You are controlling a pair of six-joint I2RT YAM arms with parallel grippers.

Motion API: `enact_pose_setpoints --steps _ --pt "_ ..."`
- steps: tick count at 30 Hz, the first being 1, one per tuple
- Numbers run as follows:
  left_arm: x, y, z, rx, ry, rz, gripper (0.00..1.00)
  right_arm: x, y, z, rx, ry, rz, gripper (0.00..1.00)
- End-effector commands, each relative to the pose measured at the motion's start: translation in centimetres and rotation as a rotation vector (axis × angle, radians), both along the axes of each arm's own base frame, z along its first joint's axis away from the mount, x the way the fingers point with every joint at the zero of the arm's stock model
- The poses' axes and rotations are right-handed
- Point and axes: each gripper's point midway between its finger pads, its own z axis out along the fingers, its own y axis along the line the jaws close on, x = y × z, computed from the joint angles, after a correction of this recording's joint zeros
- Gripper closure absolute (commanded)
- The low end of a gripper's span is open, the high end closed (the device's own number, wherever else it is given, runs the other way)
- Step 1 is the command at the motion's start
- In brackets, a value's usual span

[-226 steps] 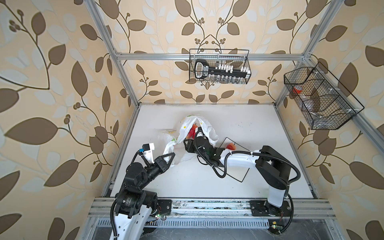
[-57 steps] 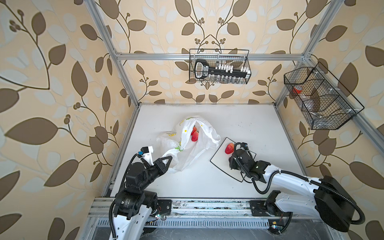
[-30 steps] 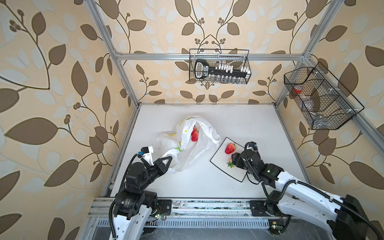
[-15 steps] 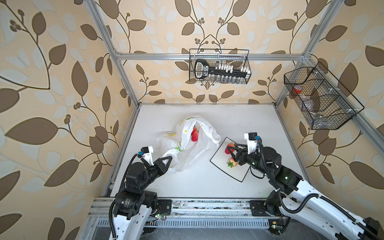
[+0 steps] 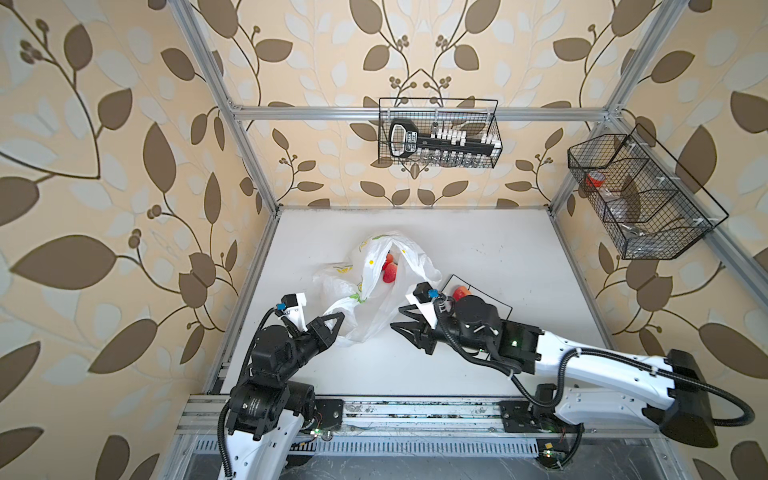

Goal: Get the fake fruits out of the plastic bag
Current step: 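Reach the open right gripper back into the bag mouth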

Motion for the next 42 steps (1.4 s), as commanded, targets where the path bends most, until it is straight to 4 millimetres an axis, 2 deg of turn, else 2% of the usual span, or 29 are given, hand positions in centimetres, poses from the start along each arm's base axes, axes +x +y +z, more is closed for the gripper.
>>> enact_pose_setpoints --steps 1,5,8,12,19,27,34,39,42 --pt "-0.5 -0.2 2.1 -0.014 -0.063 -0.016 1.00 2.3 1.7 -0.5 0.034 0.035 -0.099 0.58" --pt "-0.7 -0.1 2.7 -0.011 -0.083 -0.014 1.00 4.9 3.2 -3.4 0.007 0.107 -0.225 0.58" --pt "-0.7 -0.1 3.1 -0.002 -0.101 -0.016 1.00 7.3 2.9 -5.4 -0.024 0.148 -0.383 0.59" --pt "-0.8 -0.3 3.5 0.001 -0.114 -0.029 1.00 9.4 3.1 -6.6 -0.019 0.177 -0.498 0.59" --pt "-1.2 -0.6 3.9 -0.009 -0.141 -0.050 1.00 12.6 4.2 -9.2 0.046 0.352 -0.622 0.59" --pt "-1.6 -0.9 4.0 0.004 -0.141 -0.082 1.00 14.5 6.6 -11.5 0.081 0.457 -0.621 0.61" --pt "-1.8 -1.0 3.2 0.007 -0.098 -0.091 1.00 16.1 8.2 -13.4 0.101 0.513 -0.633 0.58" --pt "-1.9 -0.9 2.2 0.016 -0.049 -0.085 1.00 17.6 9.8 -14.3 0.128 0.539 -0.626 0.47" --pt "-2.0 -0.8 2.2 0.014 -0.047 -0.080 1.00 18.4 10.5 -15.4 0.143 0.571 -0.635 0.44"
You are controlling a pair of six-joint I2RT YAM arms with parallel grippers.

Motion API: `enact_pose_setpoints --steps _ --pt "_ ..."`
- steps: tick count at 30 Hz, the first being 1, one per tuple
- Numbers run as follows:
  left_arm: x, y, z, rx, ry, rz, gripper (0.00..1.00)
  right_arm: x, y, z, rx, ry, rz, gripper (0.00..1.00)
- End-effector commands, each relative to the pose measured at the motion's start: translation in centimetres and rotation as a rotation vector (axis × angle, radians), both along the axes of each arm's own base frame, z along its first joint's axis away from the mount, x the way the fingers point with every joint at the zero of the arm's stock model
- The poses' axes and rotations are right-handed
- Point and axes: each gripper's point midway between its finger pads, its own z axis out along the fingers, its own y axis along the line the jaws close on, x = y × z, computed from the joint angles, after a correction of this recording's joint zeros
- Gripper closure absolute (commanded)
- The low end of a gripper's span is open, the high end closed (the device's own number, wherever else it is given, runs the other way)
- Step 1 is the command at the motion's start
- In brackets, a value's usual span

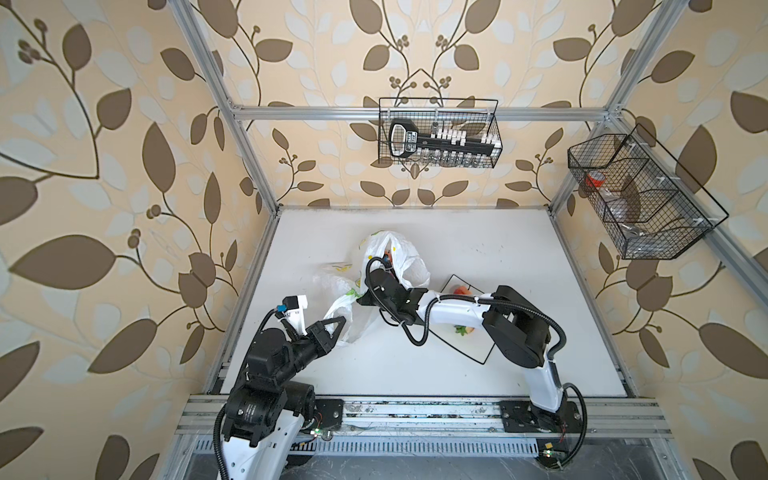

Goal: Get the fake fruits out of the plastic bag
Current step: 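Reach the open right gripper back into the bag mouth, then close the right gripper on a red fake fruit beside the leafy sprig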

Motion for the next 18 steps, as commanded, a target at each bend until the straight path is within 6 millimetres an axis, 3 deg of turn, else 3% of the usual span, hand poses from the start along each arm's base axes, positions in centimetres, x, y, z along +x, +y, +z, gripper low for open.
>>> enact_pose_setpoints --steps 1,18 --pt "-0.5 -0.2 1.6 0.003 -0.042 -0.022 1.00 1.0 1.3 -0.8 0.046 0.032 -0.008 0.43" --pt "-0.3 -0.4 1.8 -0.012 -0.038 -0.028 1.00 5.1 4.3 -5.5 0.018 0.044 -0.063 0.21"
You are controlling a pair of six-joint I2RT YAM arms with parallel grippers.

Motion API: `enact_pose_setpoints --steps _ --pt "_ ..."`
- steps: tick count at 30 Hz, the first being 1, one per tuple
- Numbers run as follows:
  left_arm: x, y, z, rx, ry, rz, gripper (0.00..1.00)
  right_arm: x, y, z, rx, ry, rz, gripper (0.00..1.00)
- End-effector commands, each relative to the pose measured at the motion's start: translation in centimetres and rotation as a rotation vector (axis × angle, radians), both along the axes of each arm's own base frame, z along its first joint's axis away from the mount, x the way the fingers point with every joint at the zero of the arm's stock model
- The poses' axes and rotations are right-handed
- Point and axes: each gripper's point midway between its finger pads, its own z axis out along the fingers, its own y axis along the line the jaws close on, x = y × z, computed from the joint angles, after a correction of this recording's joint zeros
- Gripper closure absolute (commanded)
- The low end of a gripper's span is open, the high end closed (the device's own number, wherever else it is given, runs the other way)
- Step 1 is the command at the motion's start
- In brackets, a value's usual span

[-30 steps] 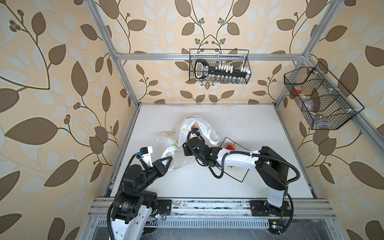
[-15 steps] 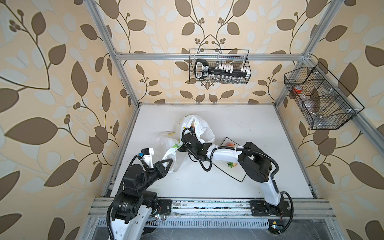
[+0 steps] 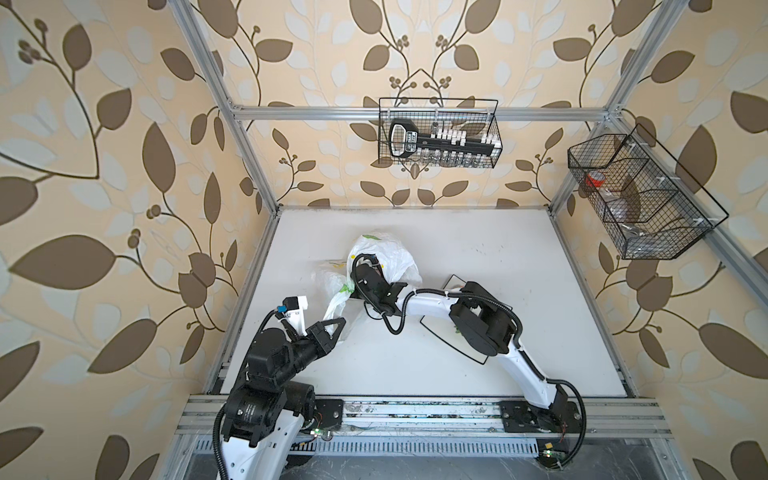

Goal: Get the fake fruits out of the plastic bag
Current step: 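Close the right gripper on a red fake fruit beside the leafy sprig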

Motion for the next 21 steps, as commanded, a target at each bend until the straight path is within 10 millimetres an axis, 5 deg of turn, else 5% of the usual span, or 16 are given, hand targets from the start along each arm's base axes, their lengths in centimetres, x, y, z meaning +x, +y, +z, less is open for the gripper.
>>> enact_pose_setpoints --steps 1,14,21 --pt "-0.2 -0.5 1.9 -0.016 -0.049 -0.031 1.00 0.9 0.1 -1.5 -0.028 0.011 -0.033 0.21" --pt "-1.3 -2.4 3.5 -0.078 -0.088 -0.166 1.00 3.8 1.7 -4.4 -0.045 0.023 -0.139 0.21" --pt "-1.8 -2.6 3.8 -0.073 -0.096 -0.189 1.00 3.5 1.2 -5.0 -0.040 0.046 -0.145 0.46"
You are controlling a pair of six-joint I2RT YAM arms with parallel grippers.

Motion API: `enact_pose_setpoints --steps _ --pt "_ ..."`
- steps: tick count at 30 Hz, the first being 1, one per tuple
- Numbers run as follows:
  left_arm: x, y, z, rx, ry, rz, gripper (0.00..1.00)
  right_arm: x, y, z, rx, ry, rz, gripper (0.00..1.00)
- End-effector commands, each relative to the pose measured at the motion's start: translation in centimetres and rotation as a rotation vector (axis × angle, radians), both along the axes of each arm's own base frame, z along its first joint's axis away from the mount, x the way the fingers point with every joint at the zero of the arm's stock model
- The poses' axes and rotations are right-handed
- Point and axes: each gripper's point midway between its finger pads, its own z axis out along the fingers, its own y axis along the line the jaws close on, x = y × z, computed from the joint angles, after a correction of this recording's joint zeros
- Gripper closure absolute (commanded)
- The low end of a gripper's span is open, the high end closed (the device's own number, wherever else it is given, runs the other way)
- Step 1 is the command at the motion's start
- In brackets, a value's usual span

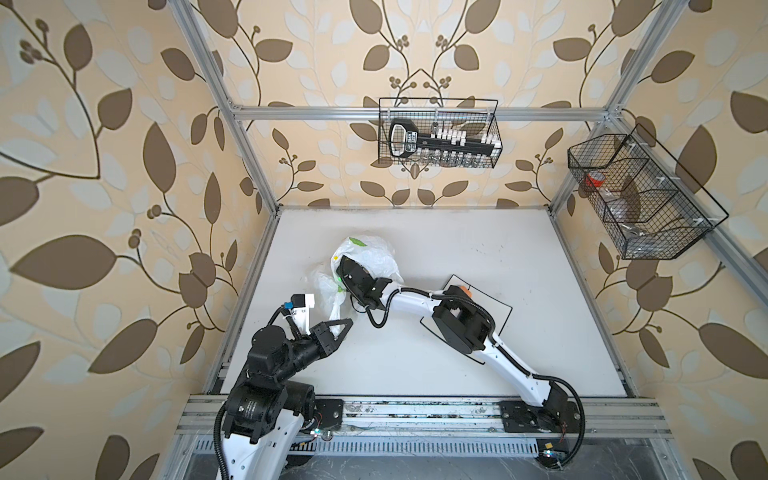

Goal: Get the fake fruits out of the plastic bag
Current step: 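Close the right gripper on a red fake fruit beside the leafy sprig, then lift the red fruit out of the bag with the right gripper toward the tray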

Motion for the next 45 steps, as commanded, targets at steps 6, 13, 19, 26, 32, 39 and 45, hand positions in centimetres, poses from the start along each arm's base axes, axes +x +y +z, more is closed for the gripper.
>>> enact_pose_setpoints --steps 6,13,19,26,32,39,45 --pt "-0.4 0.7 1.3 0.026 -0.048 0.037 1.00 -1.6 -2.5 -1.5 -0.031 0.040 0.001 0.58" --pt "0.3 1.8 -0.1 0.065 -0.002 0.116 1.00 -3.1 -3.6 2.3 0.023 0.001 0.043 0.60" --pt "0.6 2.1 -0.6 0.071 0.013 0.138 1.00 -4.4 -4.9 4.2 0.040 -0.026 0.074 0.60" --pt "0.9 2.1 -1.5 0.067 0.036 0.142 1.00 -5.8 -6.0 6.1 0.059 -0.052 0.116 0.60" --pt "1.1 2.0 -1.8 0.059 0.041 0.137 1.00 -6.6 -6.6 7.0 0.051 -0.068 0.149 0.60" --pt "1.2 1.9 -1.8 0.057 0.037 0.138 1.00 -7.8 -7.8 8.1 0.029 -0.089 0.189 0.60" --pt "1.2 1.9 -1.6 0.054 0.033 0.134 1.00 -9.7 -9.4 8.2 -0.031 -0.091 0.251 0.60"
